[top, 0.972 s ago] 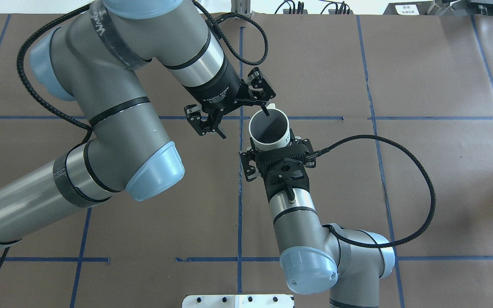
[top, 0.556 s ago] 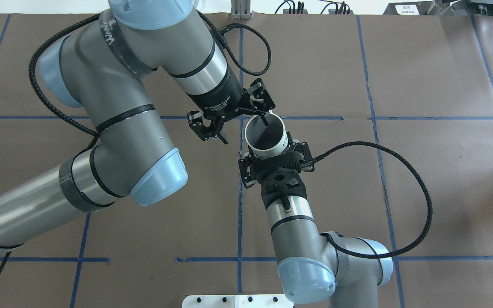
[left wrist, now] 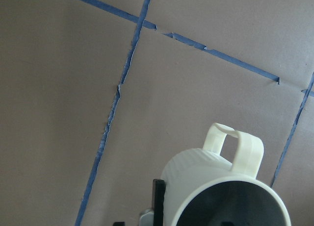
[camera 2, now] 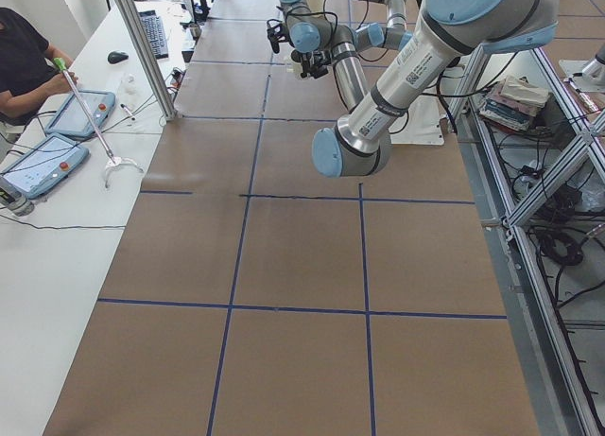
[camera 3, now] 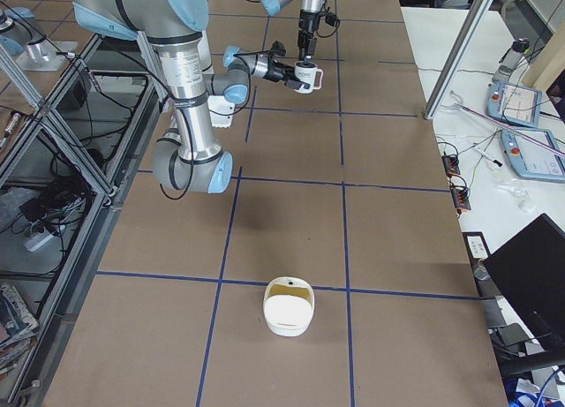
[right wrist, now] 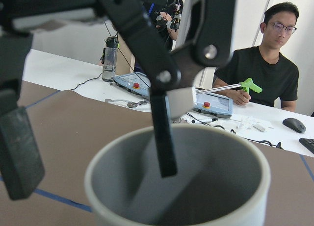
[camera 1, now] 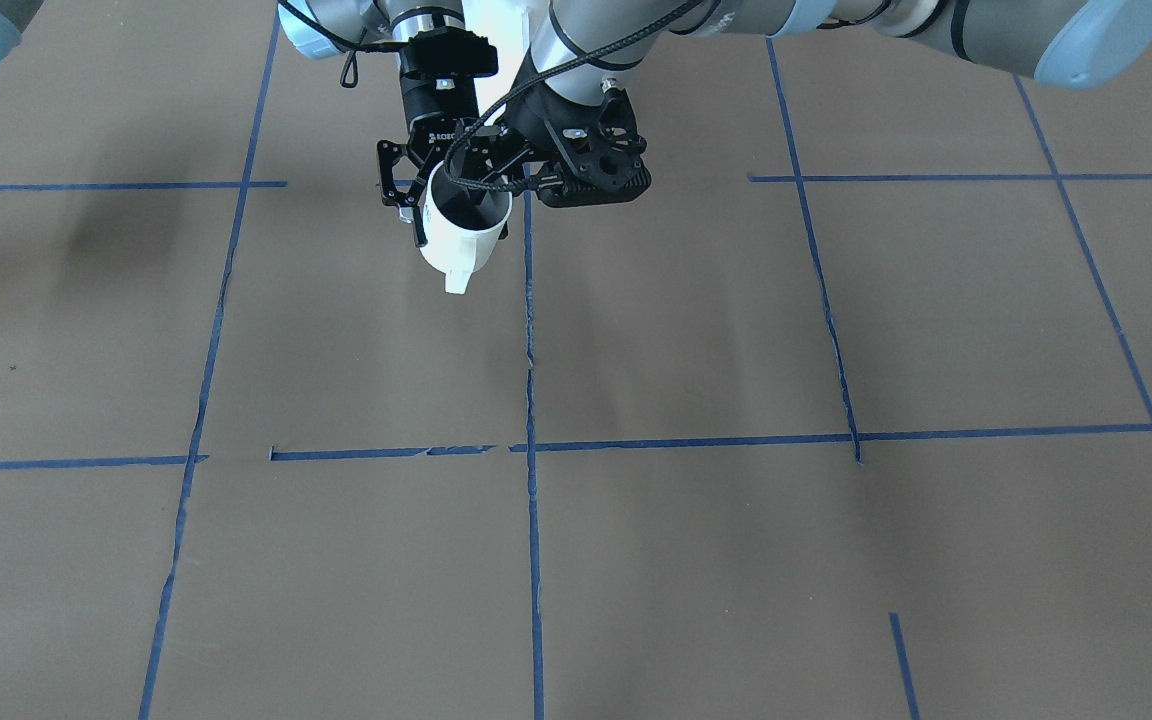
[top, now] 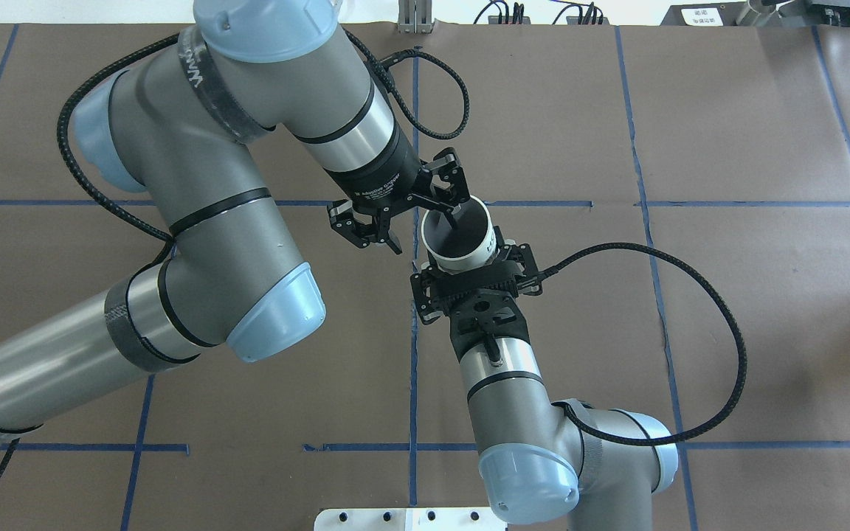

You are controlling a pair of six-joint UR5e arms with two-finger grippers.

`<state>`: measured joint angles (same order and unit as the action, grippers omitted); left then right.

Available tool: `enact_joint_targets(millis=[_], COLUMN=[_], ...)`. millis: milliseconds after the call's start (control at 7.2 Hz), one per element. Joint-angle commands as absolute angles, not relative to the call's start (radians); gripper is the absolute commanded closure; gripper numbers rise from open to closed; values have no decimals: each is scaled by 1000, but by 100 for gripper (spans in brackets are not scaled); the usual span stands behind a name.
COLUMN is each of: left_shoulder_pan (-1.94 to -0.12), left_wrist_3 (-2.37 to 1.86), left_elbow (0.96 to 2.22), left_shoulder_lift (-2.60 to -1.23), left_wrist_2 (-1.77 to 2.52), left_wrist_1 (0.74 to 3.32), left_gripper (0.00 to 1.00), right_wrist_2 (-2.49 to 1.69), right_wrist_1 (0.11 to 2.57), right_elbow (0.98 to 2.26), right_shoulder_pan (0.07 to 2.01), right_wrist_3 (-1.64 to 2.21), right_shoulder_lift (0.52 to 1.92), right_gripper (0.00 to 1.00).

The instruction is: Left arm hands cup to right arm to dump lemon

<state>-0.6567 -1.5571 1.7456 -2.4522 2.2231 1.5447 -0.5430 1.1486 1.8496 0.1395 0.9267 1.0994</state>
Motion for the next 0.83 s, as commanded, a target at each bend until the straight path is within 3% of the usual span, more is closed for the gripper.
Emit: enact_joint_targets(millis=[0, 278, 417, 556, 694], left_shoulder_pan=[-643, -643, -643, -643, -643], left_wrist_3=[-1555, -1555, -1555, -1555, -1555], left_elbow=[1743, 1744, 1744, 1747, 1747], left_shoulder_lift=[-2451, -2450, -2450, -2450, -2450], left_wrist_2=[2206, 2206, 2206, 2206, 2206], left_wrist_1=[1545, 1543, 1543, 1542, 1542], left_gripper=[36, 63, 86, 100, 100], right_wrist_2=[-543, -541, -541, -541, -541], right_wrist_1=[1147, 1147, 1147, 1147, 1146], right_elbow=[1850, 1850, 1850, 1850, 1850], right_shoulder_pan=[140, 140, 140, 140, 138], right_wrist_3=[927, 927, 927, 927, 927], right_shoulder_lift=[1098, 1100, 1098, 1100, 1100], right_gripper=[46, 46, 40, 36, 13])
